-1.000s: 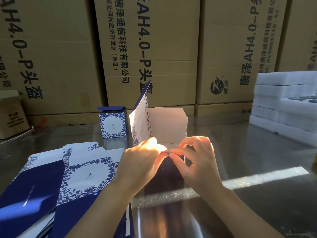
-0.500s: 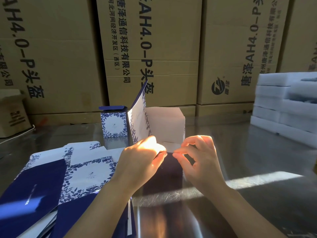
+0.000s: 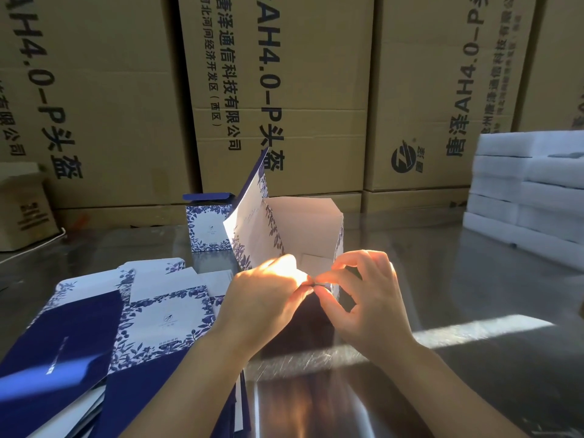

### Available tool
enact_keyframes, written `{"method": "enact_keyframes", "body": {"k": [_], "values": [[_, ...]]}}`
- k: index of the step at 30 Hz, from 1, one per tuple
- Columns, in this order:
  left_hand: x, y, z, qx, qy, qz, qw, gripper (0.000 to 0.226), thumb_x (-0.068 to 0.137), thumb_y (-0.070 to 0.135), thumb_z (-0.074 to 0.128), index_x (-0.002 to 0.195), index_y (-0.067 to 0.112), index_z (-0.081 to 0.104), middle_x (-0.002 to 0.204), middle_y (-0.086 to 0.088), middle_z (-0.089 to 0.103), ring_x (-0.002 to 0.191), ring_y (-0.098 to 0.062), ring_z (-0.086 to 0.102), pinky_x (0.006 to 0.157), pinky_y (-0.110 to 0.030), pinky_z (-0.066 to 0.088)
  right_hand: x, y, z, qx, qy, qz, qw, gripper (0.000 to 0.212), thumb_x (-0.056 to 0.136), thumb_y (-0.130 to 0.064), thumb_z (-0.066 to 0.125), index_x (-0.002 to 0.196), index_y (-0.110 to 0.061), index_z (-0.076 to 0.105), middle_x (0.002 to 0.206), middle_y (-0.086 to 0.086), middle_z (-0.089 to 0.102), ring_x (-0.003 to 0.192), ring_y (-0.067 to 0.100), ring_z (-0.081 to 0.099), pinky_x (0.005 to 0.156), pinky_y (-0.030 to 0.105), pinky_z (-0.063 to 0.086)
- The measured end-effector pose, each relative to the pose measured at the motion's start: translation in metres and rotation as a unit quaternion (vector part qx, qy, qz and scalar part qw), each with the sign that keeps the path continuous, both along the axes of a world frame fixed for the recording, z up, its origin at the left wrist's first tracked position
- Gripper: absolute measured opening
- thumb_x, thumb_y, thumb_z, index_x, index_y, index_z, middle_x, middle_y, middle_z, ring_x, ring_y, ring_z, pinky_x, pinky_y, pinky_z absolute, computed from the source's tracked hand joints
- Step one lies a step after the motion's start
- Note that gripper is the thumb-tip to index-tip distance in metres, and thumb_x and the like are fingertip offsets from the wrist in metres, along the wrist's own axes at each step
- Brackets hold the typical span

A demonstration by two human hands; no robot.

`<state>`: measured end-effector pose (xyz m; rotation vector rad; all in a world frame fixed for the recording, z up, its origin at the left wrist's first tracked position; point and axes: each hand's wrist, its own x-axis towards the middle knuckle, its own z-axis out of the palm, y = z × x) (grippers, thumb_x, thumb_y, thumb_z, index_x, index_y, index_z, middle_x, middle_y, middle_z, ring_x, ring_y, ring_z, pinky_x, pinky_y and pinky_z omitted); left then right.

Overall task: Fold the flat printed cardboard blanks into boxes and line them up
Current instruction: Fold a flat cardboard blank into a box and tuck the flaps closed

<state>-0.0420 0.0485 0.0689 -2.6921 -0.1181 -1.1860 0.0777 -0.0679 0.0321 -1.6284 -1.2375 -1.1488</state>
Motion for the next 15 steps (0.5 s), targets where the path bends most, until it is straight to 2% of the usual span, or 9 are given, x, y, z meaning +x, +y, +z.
{"method": "enact_keyframes", "body": {"k": [6,12,15], "values": [[0.0,0.0035,-0.0005,0.0,0.004,0.001,1.0,0.014,0.073,0.022,0.08,0.065,0.02,0.068,0.058,0.003,0.05,0.046,-0.018,0.052,0.036,-0.019,0.03,0.0008,-0.0019,0.0005,-0.019,0.0,-0.018,1.0,0.016,0.078,-0.03,0.058,0.077,-0.02,0.07,0.095,-0.001,0.06,0.093,0.017,0.044,0.079,0.034,0.041],[0.0009,0.0029,-0.0023,-0.009,-0.005,-0.008,1.0,0.012,0.074,0.021,0.079,0.068,0.018,0.069,0.06,0.002,0.052,0.046,-0.02,0.053,0.032,-0.024,0.038,0.003,-0.0006,-0.0013,-0.034,-0.01,-0.005,0.999,0.012,0.079,-0.022,0.055,0.077,-0.018,0.067,0.095,-0.004,0.06,0.092,0.016,0.042,0.082,0.029,0.034],[0.0003,0.003,-0.002,0.003,-0.016,-0.009,1.0,0.009,0.077,0.024,0.076,0.07,0.021,0.071,0.059,0.003,0.054,0.045,-0.019,0.054,0.032,-0.023,0.038,0.0033,-0.0004,-0.0015,-0.029,-0.005,0.009,1.0,0.01,0.079,-0.018,0.057,0.077,-0.016,0.067,0.093,-0.003,0.062,0.091,0.015,0.043,0.083,0.029,0.036]]}}
